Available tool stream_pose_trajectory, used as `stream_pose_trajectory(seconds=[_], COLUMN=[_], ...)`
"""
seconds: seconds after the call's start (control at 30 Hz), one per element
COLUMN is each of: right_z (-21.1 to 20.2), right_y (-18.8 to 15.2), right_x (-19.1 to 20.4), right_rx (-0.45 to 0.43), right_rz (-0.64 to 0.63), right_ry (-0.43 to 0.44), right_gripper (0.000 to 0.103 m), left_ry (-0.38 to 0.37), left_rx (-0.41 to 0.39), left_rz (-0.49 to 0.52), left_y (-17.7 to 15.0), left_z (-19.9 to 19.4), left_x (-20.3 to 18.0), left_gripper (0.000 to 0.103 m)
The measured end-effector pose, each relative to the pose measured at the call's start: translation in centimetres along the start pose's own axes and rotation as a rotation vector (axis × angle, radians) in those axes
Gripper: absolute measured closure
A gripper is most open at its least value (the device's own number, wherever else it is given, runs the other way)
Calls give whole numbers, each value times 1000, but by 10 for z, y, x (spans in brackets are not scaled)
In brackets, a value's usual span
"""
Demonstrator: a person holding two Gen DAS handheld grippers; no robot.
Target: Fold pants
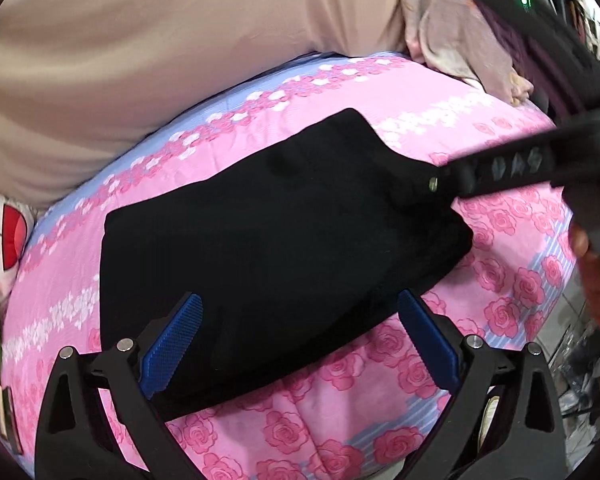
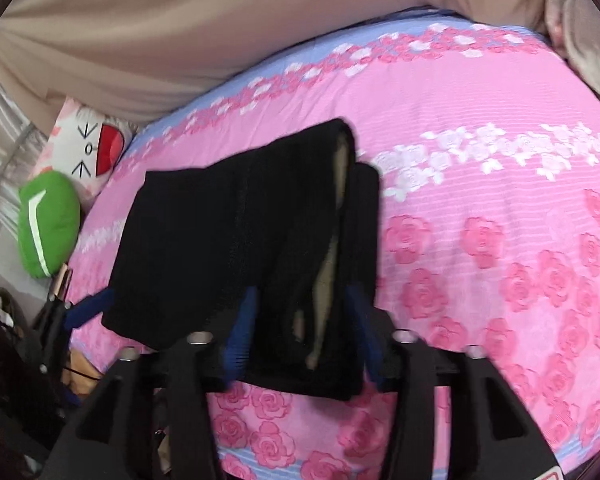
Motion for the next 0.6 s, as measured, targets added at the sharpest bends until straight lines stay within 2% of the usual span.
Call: stream_pose_trajectory(seconds=[0.17, 0.23, 0.3, 0.37, 0.5, 0.6], right_z=[9, 13, 15, 12, 6, 11], right_y=[-3, -1, 9, 22, 48, 60], right_x=[-3, 2, 8, 22, 55, 72], right_rx=[46, 51, 52, 52, 61, 108], right_rz=[-8, -30, -42, -74, -114, -118], right_ry=[21, 14, 50, 99, 232, 336], right_gripper=[53, 74, 85, 87, 88, 87], left_ry=[-24, -30, -49, -77, -72, -63], left_rx=[-13, -11, -21, -31, -79, -88], left_rz=[0, 6, 13, 28, 37, 3], left_y=[-1, 0, 1, 3, 10, 20], left_z=[1, 3, 4, 7, 5, 13], left_x=[-5, -9, -13, -20, -27, -24], left_gripper=[7, 7, 7, 7, 7, 7])
Point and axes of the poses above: each gripper's, at about its wrist camera, not at the fingertips, and z roughly the way its jaws point, x to its left, y to its top, the point moved 1 cm from there along z, roughly the way its jaws point, and after that the axes turned 14 degrees about y, right-handed, at the moved point
